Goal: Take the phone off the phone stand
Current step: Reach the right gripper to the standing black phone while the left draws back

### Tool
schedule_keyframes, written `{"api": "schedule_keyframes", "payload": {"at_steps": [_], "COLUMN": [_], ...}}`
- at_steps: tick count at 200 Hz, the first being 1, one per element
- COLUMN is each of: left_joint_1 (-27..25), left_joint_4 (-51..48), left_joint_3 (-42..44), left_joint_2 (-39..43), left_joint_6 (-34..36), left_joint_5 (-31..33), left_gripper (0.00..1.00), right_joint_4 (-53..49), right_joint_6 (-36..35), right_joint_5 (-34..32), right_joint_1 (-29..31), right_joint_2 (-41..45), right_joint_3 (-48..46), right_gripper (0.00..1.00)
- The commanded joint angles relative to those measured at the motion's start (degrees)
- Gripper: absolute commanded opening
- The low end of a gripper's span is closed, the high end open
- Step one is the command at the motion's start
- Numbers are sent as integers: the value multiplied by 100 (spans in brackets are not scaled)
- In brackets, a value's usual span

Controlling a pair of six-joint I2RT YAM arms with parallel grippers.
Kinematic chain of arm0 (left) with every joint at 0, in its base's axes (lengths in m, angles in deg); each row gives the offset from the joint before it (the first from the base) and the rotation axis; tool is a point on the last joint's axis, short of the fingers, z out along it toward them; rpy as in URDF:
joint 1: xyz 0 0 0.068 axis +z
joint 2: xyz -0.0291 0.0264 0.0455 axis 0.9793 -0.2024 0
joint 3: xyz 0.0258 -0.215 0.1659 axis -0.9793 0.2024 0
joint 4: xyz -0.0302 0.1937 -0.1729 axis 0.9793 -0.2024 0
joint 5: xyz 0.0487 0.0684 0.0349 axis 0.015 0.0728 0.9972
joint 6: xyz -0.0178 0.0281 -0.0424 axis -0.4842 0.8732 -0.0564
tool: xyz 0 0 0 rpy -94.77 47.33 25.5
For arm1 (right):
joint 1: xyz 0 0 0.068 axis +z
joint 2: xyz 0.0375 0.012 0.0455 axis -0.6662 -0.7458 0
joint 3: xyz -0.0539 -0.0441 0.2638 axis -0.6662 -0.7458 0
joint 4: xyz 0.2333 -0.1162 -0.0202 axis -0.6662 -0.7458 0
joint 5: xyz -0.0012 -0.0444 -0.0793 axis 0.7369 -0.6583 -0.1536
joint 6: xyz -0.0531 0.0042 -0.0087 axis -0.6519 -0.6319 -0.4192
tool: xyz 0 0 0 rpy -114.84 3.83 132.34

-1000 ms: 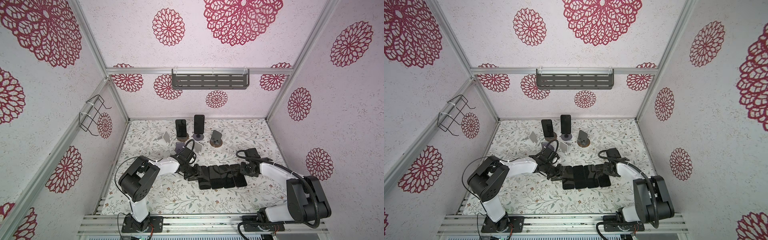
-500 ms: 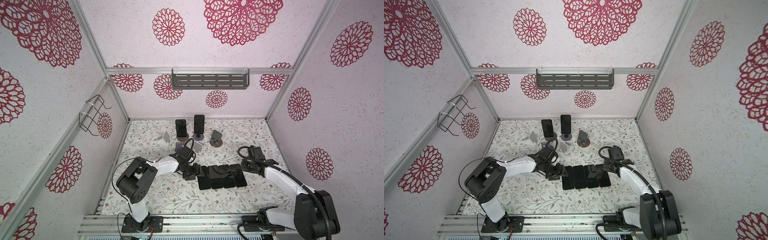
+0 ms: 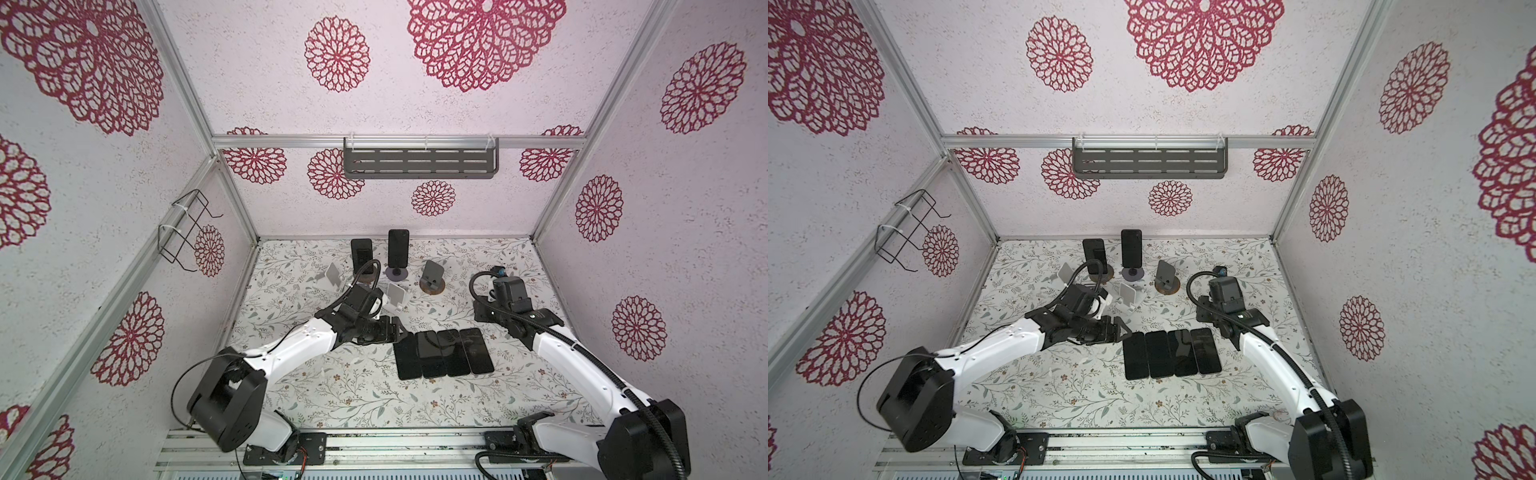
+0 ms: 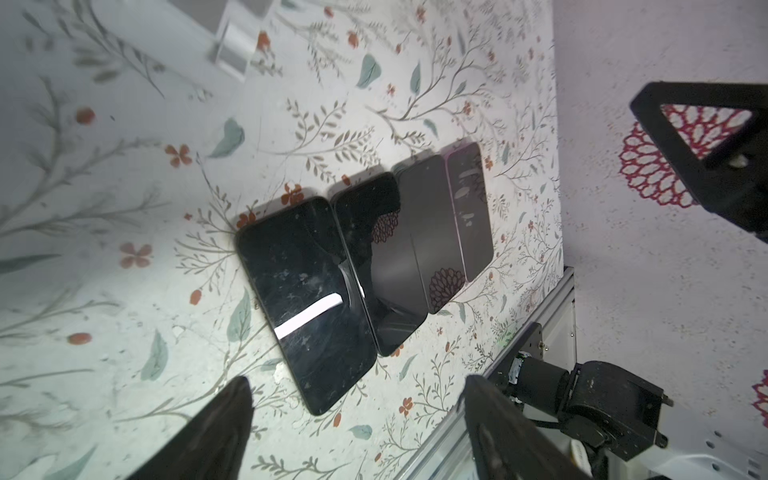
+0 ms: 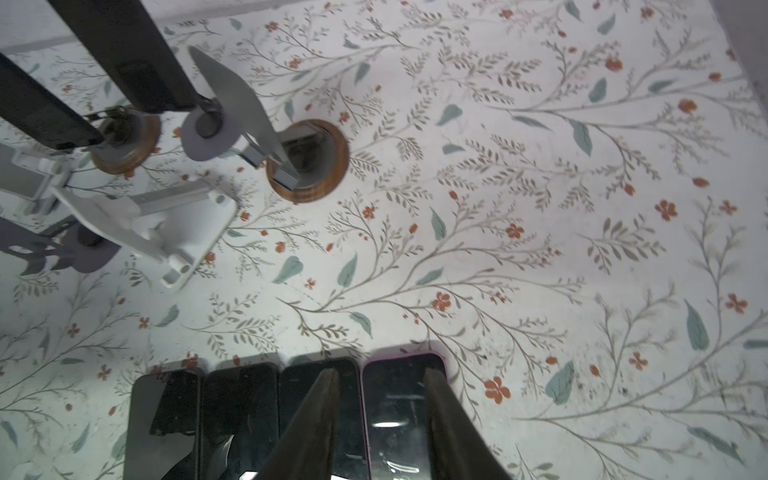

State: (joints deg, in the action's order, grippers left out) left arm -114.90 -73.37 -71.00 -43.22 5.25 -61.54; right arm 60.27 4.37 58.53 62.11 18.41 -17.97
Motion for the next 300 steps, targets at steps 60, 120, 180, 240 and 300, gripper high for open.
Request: {"api": "schedule_keyframes", "payload": {"at_steps": [60,120,180,240,300], "left_joint_1": [281,335,331,337,341], "left_joint_4": [80,345,559,619,669], "left_joint_3": [838,1425,1395,1456,1496], "left_joint_2": [1952,2631,2356,2343,2363], "left_joint_6": [343,-130,-130,-100,-118], "left_joint_5": [1633,2258,2114,2165,2171], "left_gripper": [98,97,97,97,98], "right_joint_4": [417,525,507,922,1095], "right_joint_6": [184,249,203,233,297], "right_joint_5": [-1032,-1319,-1402,-1516,-1649], "right_joint_1": [1296,1614,1544,1512,1429], "right_joint_2": [-2178,-3828,-5439,-6154,-6681], "right_joint_3": [2354,4084,5949,6541,6875], "right_gripper": [77,97,99,99,98]}}
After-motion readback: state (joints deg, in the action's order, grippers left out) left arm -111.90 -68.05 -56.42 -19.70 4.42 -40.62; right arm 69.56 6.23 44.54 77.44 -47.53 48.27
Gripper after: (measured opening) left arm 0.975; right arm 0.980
